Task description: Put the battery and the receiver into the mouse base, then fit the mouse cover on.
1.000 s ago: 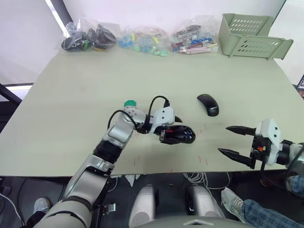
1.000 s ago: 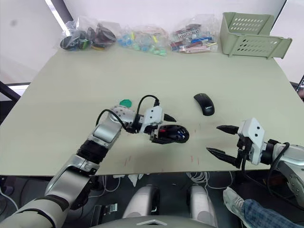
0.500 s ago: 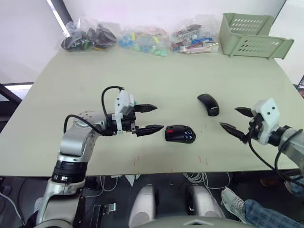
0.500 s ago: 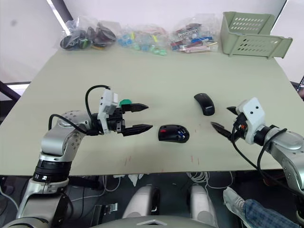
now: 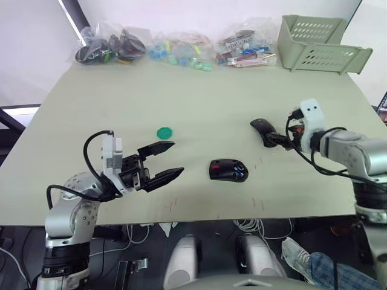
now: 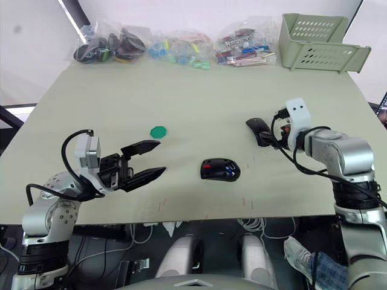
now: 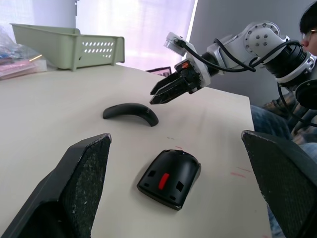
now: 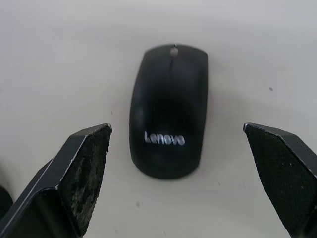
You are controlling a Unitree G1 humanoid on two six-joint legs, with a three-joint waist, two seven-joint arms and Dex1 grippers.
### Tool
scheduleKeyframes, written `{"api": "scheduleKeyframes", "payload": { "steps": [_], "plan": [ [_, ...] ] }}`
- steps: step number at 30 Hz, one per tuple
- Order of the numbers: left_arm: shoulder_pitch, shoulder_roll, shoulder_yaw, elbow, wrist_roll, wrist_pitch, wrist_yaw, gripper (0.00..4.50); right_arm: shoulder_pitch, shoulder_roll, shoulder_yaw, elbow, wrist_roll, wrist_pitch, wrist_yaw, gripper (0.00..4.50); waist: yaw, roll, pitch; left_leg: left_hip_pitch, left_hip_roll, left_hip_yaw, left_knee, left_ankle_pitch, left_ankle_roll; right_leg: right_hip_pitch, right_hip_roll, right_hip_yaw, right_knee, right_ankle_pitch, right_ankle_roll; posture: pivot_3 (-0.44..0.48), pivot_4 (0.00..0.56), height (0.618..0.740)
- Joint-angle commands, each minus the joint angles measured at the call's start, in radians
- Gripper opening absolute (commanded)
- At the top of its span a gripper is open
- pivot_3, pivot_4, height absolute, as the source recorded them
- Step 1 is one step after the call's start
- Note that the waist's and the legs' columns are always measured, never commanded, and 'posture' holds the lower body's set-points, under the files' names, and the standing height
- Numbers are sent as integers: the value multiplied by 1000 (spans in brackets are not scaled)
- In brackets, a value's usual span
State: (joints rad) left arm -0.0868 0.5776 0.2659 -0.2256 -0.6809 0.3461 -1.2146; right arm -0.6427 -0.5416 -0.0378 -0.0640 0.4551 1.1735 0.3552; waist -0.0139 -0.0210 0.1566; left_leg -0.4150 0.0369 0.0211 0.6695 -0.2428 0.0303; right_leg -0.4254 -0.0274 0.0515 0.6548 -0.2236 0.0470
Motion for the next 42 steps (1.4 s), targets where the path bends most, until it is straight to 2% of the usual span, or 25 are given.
{"api": "scheduleKeyframes", "payload": {
  "steps": [1,8,16,24,42],
  "plan": [
    [-5,-2,-2,-8,-4,-41,3,4470,-25,16,-3,4,-30,2,-27,4500,0,0,0,-1,0,0,0,0,0,-1,0,0,0,1,1,0,150,740],
    [-8,13,-23,-1,-27,-52,-39,4470,-37,90,17,39,-90,-29,-79,4500,-5,0,0,-1,0,2,0,0,0,-2,0,1,1,1,2,0,150,740],
    [31,39,9,46,-37,-89,-99,4470,-36,136,3,59,-115,-44,-88,4500,-8,1,0,-1,0,2,0,0,0,-3,1,2,2,0,0,0,150,740],
    [71,23,21,92,-17,-182,-104,4470,-48,150,8,81,-132,-48,-75,4500,-17,1,1,-1,1,2,0,0,0,-3,0,2,2,0,0,0,150,740],
    [129,21,32,166,-14,-265,-99,4470,-59,157,16,98,-148,-58,-57,4500,-26,1,1,-2,1,2,-2,0,0,-5,0,2,2,-1,-1,0,150,740]
  ]
}}
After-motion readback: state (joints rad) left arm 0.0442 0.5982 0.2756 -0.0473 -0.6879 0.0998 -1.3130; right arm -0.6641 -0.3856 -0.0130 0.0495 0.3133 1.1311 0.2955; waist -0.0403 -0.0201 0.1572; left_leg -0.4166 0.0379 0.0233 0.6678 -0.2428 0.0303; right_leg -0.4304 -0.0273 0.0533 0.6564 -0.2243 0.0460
